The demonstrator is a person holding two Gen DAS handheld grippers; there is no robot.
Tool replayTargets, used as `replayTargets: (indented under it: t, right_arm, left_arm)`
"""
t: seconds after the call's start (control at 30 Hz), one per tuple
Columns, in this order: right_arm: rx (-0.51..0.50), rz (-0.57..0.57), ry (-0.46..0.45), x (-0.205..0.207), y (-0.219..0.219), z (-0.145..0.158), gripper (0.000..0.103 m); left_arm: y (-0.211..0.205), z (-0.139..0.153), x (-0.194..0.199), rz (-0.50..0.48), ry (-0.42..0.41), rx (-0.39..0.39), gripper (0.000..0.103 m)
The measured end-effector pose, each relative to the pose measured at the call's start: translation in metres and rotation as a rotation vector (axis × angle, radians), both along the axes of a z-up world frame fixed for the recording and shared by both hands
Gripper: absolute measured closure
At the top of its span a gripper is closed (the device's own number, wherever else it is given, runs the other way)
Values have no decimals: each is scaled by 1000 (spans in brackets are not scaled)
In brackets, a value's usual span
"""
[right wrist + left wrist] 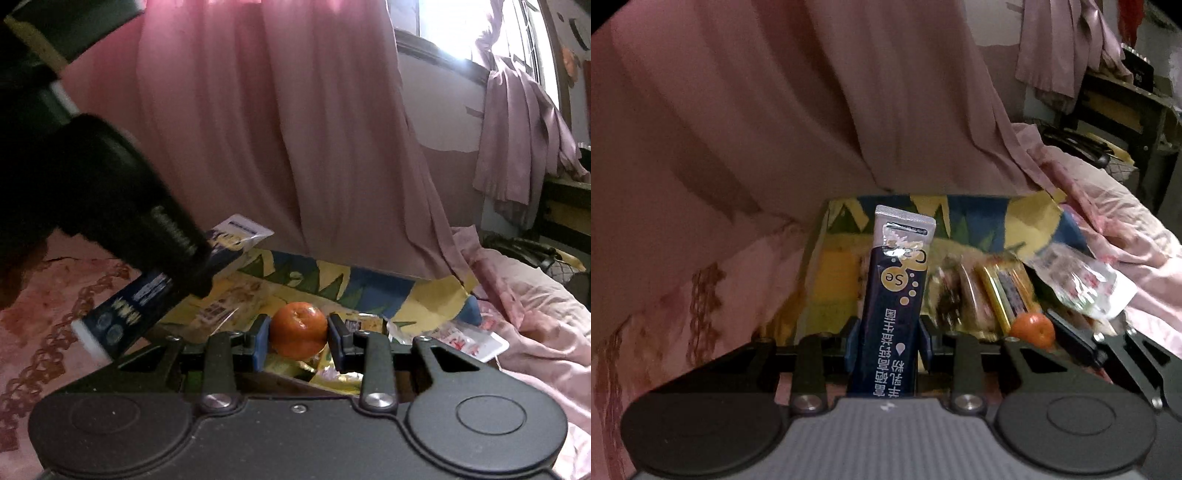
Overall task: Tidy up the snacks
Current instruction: 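Carry the orange and purple stick pack over the tray and open both grippers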
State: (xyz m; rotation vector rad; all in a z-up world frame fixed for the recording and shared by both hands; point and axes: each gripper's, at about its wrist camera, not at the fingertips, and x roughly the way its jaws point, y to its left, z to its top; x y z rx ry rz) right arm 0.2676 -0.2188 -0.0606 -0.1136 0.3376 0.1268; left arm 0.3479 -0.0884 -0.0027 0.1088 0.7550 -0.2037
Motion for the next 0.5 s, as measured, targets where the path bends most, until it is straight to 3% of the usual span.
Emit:
replayTargets:
  t: [0.5]
  right_arm:
    - [39,-51,60,49,-18,-23,67]
  left_arm:
    - [-31,-32,80,14,-1,23,67]
